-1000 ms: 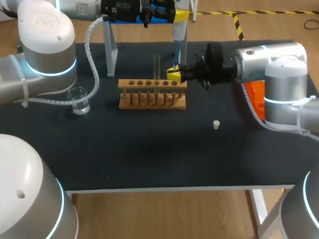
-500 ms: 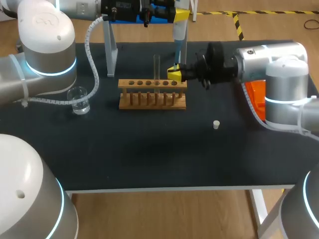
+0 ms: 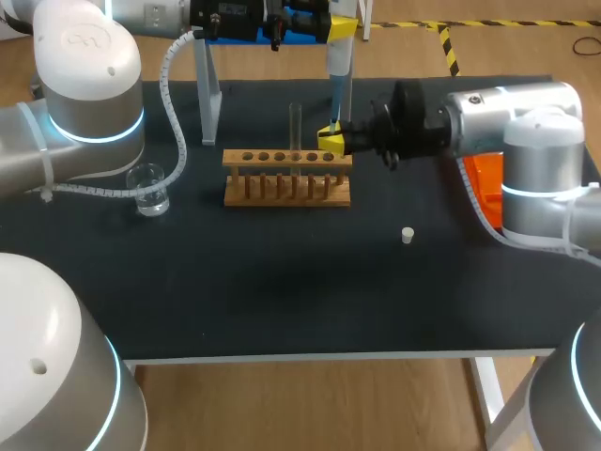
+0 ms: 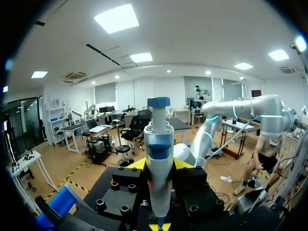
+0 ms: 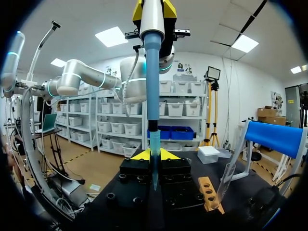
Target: Invert the test tube, pick up the pipette, mount the tip to pipette, aspirate from beaker and dispense into the tube, eject the tip, return the pipette, and cap with the stopper.
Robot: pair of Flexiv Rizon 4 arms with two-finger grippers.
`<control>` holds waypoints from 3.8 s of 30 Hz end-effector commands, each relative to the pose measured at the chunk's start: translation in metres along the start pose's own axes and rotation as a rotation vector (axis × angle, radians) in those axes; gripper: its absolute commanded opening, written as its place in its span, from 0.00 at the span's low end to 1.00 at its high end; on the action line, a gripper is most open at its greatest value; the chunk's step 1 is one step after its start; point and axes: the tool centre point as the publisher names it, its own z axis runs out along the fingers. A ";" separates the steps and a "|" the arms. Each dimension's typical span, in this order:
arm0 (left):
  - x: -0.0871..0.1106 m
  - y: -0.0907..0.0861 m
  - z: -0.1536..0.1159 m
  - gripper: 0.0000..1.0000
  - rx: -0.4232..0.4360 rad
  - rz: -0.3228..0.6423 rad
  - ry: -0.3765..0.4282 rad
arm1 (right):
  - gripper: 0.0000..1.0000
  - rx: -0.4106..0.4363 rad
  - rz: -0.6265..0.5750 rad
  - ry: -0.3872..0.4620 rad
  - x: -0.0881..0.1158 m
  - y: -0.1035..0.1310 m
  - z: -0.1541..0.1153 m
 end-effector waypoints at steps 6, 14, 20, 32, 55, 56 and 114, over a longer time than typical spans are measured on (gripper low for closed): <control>0.000 0.001 0.000 0.00 0.000 0.000 -0.001 | 0.00 0.003 -0.002 -0.002 0.001 0.003 -0.002; 0.000 0.001 0.000 0.00 0.000 0.000 -0.001 | 0.00 0.006 0.001 -0.003 0.001 0.002 -0.003; 0.000 0.001 0.000 0.00 0.000 0.000 -0.001 | 0.00 0.006 0.001 -0.003 0.001 0.001 -0.003; 0.000 0.001 0.000 0.00 0.000 0.000 -0.001 | 0.00 0.006 -0.004 0.004 0.001 0.004 0.000; 0.000 0.001 0.000 0.00 0.000 0.000 -0.001 | 0.00 0.010 -0.001 -0.002 -0.002 0.002 0.002; 0.000 0.001 0.000 0.00 0.000 0.000 -0.001 | 0.00 0.010 -0.001 -0.004 -0.003 0.002 0.001; 0.000 0.001 0.000 0.00 0.000 0.000 -0.001 | 0.00 -0.003 -0.011 0.004 0.002 0.005 0.003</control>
